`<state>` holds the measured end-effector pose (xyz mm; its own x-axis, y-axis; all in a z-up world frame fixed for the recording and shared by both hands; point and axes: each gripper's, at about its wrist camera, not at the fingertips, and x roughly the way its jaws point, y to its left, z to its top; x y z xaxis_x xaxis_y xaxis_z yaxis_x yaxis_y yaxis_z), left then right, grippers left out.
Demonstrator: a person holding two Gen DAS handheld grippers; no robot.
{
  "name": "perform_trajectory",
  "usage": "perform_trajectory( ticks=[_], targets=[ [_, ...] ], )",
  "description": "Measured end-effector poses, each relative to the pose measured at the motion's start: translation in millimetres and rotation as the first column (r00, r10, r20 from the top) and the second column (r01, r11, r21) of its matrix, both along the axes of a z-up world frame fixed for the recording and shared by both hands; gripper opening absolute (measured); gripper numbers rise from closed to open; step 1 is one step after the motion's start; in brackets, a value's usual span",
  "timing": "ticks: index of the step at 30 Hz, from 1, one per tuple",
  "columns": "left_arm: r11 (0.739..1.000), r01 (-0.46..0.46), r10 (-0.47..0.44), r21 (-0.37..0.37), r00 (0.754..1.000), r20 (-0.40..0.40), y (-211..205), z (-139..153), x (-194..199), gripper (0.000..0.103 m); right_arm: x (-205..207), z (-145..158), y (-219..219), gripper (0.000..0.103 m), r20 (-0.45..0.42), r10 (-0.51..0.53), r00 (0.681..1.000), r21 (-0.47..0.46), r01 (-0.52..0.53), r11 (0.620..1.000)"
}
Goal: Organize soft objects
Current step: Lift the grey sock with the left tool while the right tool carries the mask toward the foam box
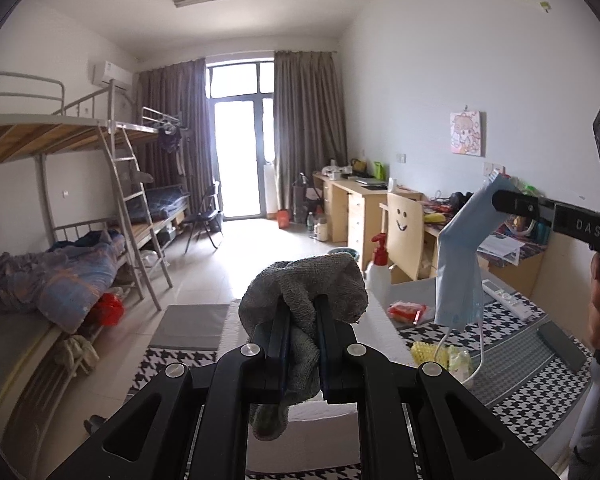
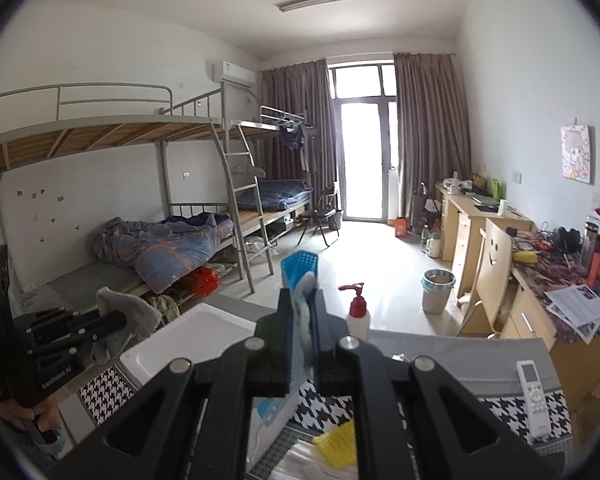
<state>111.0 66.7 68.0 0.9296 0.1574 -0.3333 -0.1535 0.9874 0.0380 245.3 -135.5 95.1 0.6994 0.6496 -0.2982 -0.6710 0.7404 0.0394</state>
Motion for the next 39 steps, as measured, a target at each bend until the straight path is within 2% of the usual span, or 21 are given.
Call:
perform_trajectory(
  ticks=[17, 39],
  targets=[
    [0.998, -0.058, 0.058, -0.002, 0.998, 0.002, 20.0, -7.7, -11.0, 0.012, 1.9, 6.9, 48.8, 0.01, -0.009, 0.075, 0.997, -0.008, -0.075, 0.997],
    [0.991, -0.134, 0.135, -0.018, 0.991, 0.011, 45.7, -11.7, -33.4, 0.012, -4.5, -42.7, 108.6, 0.01, -0.089, 0.165, 0.982, -0.185, -0.179, 0.966]
  ],
)
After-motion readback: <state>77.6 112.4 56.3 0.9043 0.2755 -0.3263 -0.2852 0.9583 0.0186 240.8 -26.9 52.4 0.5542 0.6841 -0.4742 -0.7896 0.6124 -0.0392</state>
